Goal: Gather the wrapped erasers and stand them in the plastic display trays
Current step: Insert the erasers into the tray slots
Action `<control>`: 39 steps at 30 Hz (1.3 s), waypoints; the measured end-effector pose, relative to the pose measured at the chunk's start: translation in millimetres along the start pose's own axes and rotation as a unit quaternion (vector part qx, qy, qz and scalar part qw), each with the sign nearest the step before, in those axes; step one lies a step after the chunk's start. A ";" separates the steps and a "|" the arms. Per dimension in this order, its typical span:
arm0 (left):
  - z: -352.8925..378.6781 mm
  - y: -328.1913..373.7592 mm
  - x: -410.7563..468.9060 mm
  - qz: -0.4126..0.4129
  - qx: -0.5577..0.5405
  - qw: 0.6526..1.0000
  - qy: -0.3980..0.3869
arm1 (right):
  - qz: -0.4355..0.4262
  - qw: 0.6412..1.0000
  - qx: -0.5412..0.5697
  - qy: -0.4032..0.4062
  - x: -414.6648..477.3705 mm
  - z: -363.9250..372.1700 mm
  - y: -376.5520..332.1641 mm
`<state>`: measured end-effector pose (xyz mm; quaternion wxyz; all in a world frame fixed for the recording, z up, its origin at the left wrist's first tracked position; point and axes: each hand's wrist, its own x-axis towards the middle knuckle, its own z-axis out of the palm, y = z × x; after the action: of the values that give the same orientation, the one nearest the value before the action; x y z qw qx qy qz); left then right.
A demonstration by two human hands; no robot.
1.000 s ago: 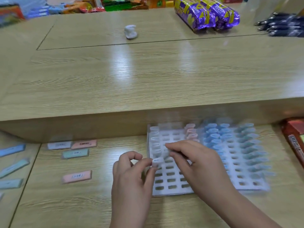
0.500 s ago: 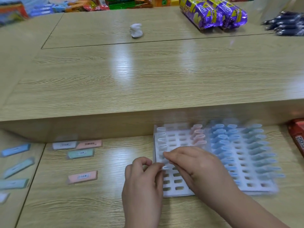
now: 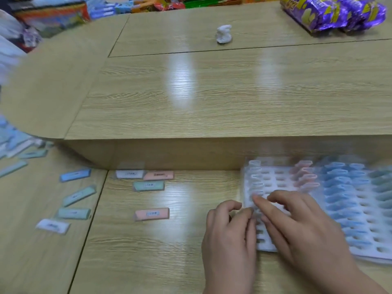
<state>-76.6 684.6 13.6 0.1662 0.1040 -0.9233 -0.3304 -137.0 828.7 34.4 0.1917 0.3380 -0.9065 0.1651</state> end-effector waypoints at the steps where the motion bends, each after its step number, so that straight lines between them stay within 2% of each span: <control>1: -5.6 -4.1 -0.9 -0.001 -0.019 1.000 0.008 | 0.007 1.000 0.010 -0.004 -0.5 0.9 -2.1; 5: -49.1 -46.0 -0.9 -0.038 -0.065 0.995 0.060 | 0.033 0.999 0.012 0.001 7.8 -1.2 -18.8; 8: -85.5 -99.6 2.2 -0.080 0.047 0.993 0.076 | 0.030 0.998 0.026 0.042 37.1 5.1 -56.9; 11: -105.9 -140.7 5.3 -0.103 0.169 0.980 0.011 | -0.015 0.993 0.106 -0.055 84.4 44.2 -102.3; 13: -111.7 -152.8 5.8 -0.093 0.207 0.974 -0.026 | -0.023 0.987 0.106 -0.115 115.3 80.5 -121.7; 15: -115.9 -162.0 5.6 -0.067 0.205 0.976 -0.026 | -0.030 0.986 0.066 -0.152 135.4 107.9 -133.3; 17: -122.4 -170.4 6.4 -0.063 0.164 0.984 -0.015 | -0.027 0.985 0.007 -0.168 140.3 120.6 -138.3; 20: -135.9 -178.4 6.4 -0.106 0.085 0.991 -0.003 | 0.013 0.983 -0.036 -0.181 130.5 119.3 -138.9; 23: -143.7 -177.6 4.8 -0.185 -0.030 0.982 -0.008 | 0.077 0.977 -0.060 -0.188 119.1 107.8 -131.6; 25: -146.0 -173.1 4.6 -0.199 -0.096 0.975 0.007 | 0.088 0.972 -0.056 -0.211 114.5 96.1 -127.8; 27: -145.9 -167.7 6.4 -0.212 -0.125 0.969 0.029 | 0.116 0.958 -0.002 -0.262 112.7 85.1 -124.6; 30: -144.2 -153.3 11.9 -0.232 -0.186 0.953 0.061 | 0.178 0.942 0.113 -0.262 109.5 70.1 -118.9; 34: -148.6 -112.6 23.0 -0.212 -0.246 0.942 0.084 | 0.268 0.899 0.287 -0.191 102.6 22.7 -107.3; 39: -129.8 -29.6 32.9 -0.128 -0.280 0.949 0.064 | 0.315 0.863 0.387 -0.074 69.1 -53.6 -61.2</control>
<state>-55.8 577.5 96.7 0.2042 0.1914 -0.7599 -0.5867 -131.2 769.8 123.3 -0.0847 0.0925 -0.8396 0.5285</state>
